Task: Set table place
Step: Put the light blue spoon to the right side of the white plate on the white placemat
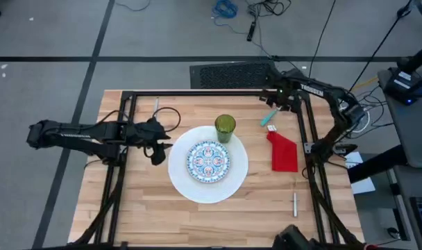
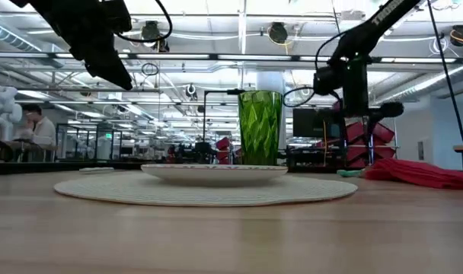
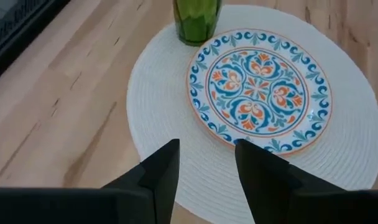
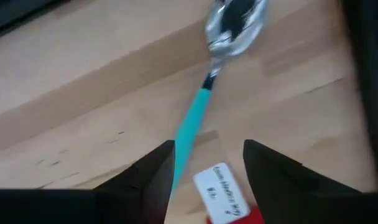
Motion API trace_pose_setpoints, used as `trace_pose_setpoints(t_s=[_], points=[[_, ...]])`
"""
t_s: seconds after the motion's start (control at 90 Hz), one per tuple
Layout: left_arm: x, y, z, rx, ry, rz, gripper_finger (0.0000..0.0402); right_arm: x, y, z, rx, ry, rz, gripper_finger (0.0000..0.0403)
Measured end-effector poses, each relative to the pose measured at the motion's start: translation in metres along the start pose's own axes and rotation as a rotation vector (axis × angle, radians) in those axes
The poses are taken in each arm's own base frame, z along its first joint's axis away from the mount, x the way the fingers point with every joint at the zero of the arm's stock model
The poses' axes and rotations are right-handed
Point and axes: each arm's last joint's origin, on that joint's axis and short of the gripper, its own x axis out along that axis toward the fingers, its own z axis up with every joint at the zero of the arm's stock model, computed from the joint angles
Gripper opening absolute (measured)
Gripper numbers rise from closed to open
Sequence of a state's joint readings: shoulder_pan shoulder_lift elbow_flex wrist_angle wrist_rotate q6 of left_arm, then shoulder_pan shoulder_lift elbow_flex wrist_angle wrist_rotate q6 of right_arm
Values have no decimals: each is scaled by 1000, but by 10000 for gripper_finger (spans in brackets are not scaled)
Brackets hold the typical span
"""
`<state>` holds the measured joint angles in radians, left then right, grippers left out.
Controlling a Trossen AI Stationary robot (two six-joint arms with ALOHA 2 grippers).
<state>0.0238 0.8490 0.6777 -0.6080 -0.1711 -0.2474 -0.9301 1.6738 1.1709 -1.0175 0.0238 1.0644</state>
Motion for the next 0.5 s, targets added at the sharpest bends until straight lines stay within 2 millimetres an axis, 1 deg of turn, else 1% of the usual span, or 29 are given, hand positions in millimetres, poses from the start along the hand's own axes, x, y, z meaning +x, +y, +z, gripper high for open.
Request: trace_pose_setpoints(t_s=[0.1, 0.322, 0.5], points=[[0, 0, 0, -6, 1, 2, 141, 11, 6, 3, 2, 3, 1, 178], [0, 0, 0, -13, 1, 2, 141, 36, 10, 8, 6, 55, -58, 178], [0, 0, 0, -61, 2, 3, 141, 48, 11, 12, 8, 65, -88, 178]])
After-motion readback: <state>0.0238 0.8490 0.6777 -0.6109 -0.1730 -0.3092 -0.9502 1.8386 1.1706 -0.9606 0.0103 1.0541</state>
